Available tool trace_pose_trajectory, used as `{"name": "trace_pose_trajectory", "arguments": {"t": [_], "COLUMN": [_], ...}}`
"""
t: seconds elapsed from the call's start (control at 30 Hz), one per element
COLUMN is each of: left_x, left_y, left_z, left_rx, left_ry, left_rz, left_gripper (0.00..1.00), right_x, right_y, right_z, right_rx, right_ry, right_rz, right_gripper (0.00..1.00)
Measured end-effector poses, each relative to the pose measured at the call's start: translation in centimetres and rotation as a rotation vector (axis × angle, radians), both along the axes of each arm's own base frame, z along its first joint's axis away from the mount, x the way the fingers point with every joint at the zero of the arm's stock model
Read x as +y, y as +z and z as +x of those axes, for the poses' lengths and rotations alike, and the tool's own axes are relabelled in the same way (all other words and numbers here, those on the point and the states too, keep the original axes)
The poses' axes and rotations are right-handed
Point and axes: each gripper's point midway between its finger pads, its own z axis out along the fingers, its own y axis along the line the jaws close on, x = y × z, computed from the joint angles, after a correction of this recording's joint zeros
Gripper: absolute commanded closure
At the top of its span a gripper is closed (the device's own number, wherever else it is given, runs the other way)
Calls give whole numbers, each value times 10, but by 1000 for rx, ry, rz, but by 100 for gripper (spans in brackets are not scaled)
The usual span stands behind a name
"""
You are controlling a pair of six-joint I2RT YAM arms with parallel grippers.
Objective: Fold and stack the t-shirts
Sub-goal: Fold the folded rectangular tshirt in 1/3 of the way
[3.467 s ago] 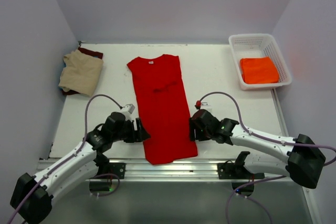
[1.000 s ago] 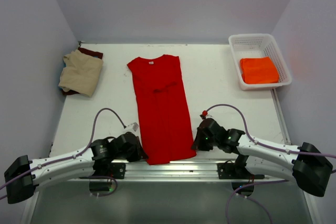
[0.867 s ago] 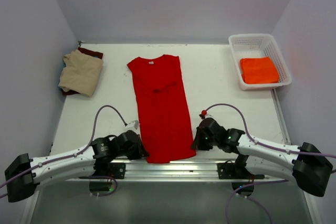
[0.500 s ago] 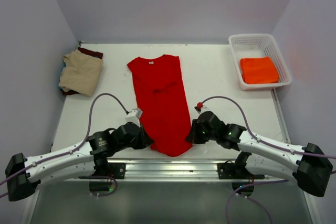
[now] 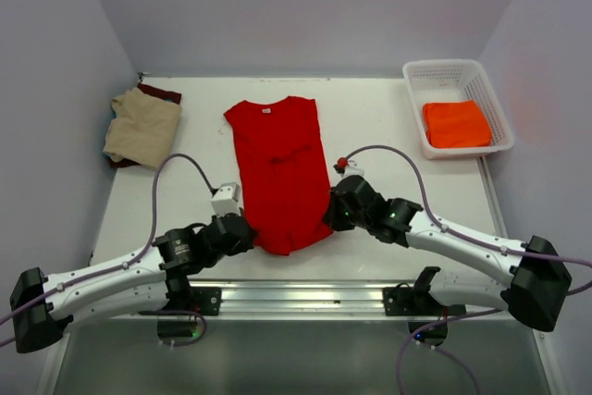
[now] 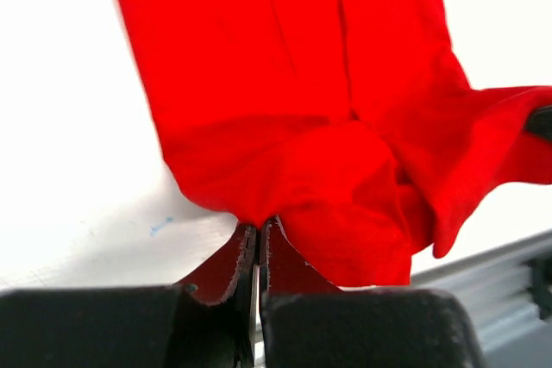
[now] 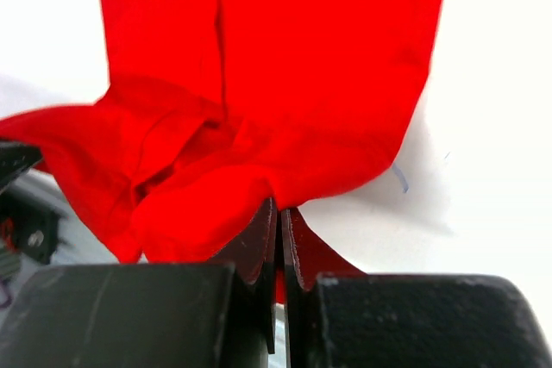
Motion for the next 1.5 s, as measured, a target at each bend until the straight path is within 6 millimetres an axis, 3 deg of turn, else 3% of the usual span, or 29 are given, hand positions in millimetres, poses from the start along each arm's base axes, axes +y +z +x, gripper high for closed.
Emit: {"name": "trace_pose_trajectory", "arguments": {"t": [0.17, 0.4, 0.67, 0.87, 1.03, 1.33, 1.4, 1.47, 1.5], "left_x": [1, 18, 22, 23, 31, 39, 39, 41, 46], "left_y": [-8, -7, -12, -32, -45, -28, -24, -13, -4], "left_z": [17, 67, 109, 132, 148, 198, 215, 240, 253], "left_rx": [-47, -125, -174, -163, -135, -172, -175, -192, -209], "left_ry": [3, 79, 80, 76, 93, 140, 140, 162, 184], "left_rz": [85, 98, 115, 132, 137, 79, 77, 62, 52], "left_gripper": [100, 100, 100, 100, 100, 100, 51, 5, 0], "right_x": [1, -4, -2, 5, 12, 24, 24, 24, 27], "right_y": [-1, -6, -23, -35, -32, -28, -30, -32, -29], "right_z": [27, 69, 114, 140, 159, 220, 244, 275, 297], "right_rx": [-29, -42, -30, -16, -30, -54, -58, -63, -86], "right_ry": [-32, -76, -90, -79, -72, -117, -169, -222, -254], "right_rz": [-66, -118, -160, -169, -159, -142, -172, -218, -220], "right_gripper": [100, 100, 100, 100, 100, 100, 57, 28, 10]}}
